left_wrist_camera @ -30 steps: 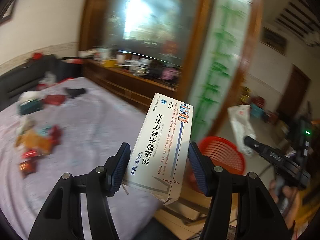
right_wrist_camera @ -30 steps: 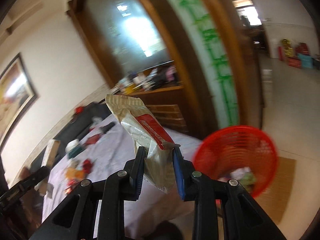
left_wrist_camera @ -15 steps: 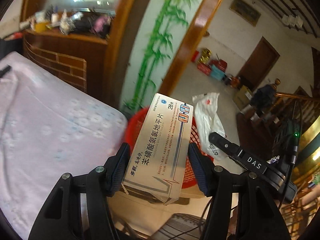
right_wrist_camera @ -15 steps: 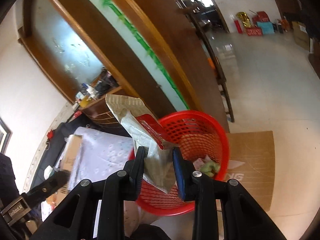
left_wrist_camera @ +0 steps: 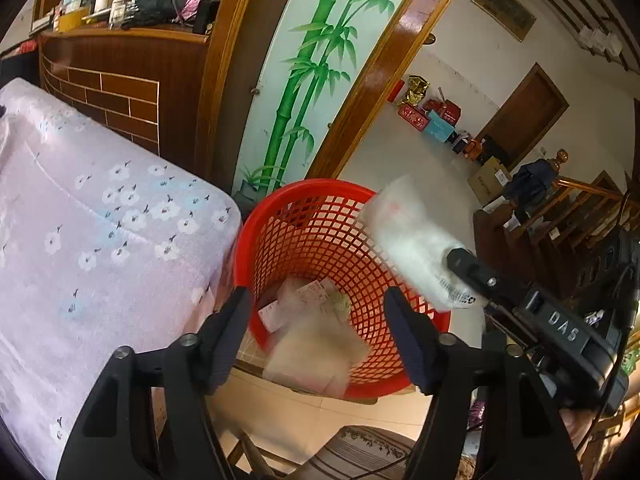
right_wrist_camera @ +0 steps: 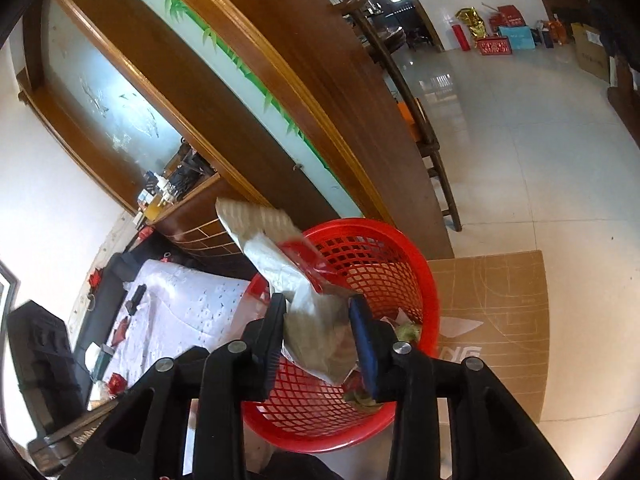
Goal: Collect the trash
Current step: 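Return both tools to the table above the remaining trash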
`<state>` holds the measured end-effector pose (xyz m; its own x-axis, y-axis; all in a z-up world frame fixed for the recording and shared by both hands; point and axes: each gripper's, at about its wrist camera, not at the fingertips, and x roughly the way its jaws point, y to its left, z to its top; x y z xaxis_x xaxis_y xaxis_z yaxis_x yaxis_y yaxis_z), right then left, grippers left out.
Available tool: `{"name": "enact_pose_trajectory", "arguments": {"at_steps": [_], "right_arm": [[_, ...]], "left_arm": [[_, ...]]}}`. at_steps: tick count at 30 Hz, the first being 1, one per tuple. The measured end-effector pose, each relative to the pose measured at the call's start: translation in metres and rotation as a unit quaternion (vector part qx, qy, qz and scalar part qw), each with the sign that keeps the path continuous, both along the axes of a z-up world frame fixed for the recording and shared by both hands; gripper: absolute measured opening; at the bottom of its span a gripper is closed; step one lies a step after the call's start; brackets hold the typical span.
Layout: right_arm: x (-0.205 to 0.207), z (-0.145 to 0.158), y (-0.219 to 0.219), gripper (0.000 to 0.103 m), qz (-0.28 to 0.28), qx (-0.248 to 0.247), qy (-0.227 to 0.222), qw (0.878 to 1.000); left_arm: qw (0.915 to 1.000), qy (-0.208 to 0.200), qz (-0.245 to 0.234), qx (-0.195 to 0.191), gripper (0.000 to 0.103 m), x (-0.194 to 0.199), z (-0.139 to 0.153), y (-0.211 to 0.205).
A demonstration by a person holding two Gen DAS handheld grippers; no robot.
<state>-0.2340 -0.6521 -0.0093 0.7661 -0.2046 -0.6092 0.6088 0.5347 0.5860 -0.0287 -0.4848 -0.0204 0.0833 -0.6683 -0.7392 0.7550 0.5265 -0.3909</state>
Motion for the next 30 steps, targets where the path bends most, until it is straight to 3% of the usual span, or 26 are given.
{"name": "enact_pose_trajectory", "arguments": {"at_steps": [4,7,8,10,13,16,17,18,20,21,25,28,30], "right_arm": [[0.001,0.007,0.004,0.046,0.001,-0.007,-0.008,1.0],[0.006,0.02,0.018,0.046,0.012,-0.022,-0.016,1.0],[0.009,0.027,0.025,0.047,0.022,-0.027,-0.025,0.999],[0.019,0.045,0.049,0.061,0.054,-0.051,-0.041,0.996],[0.045,0.074,0.1,0.075,0.131,-0.087,-0.083,0.984],[0.087,0.092,0.16,0.086,0.227,-0.106,-0.107,0.962],[0.109,0.096,0.188,0.087,0.273,-0.113,-0.113,0.949],[0.124,0.097,0.208,0.09,0.305,-0.119,-0.115,0.938],[0.162,0.093,0.254,0.091,0.367,-0.134,-0.105,0.914],[0.186,0.086,0.281,0.092,0.398,-0.142,-0.093,0.901],[0.271,0.04,0.374,0.092,0.489,-0.173,-0.011,0.855],[0.32,0.004,0.421,0.092,0.519,-0.203,0.034,0.83],[0.345,-0.015,0.436,0.092,0.527,-0.213,0.048,0.821]], "left_arm": [[0.9997,0.01,0.011,-0.02,0.072,0.009,0.013,0.024],[0.9978,-0.008,0.05,-0.042,0.073,0.018,0.04,0.077],[0.9962,-0.012,0.069,-0.052,0.078,0.022,0.051,0.102],[0.9907,-0.038,0.118,-0.056,0.084,0.025,0.07,0.155],[0.9689,-0.101,0.224,-0.031,0.089,0.027,0.095,0.244],[0.9316,-0.132,0.339,0.008,0.092,0.03,0.101,0.334],[0.9122,-0.137,0.385,0.027,0.092,0.031,0.097,0.371],[0.902,-0.137,0.408,0.038,0.092,0.033,0.092,0.389],[0.8707,-0.127,0.47,0.071,0.092,0.039,0.072,0.439],[0.8605,-0.115,0.489,0.084,0.092,0.042,0.06,0.456],[0.8388,-0.071,0.533,0.088,0.092,0.052,0.018,0.504],[0.8351,-0.058,0.54,0.085,0.092,0.058,-0.007,0.516],[0.8377,-0.05,0.538,0.079,0.092,0.058,-0.015,0.518]]}}
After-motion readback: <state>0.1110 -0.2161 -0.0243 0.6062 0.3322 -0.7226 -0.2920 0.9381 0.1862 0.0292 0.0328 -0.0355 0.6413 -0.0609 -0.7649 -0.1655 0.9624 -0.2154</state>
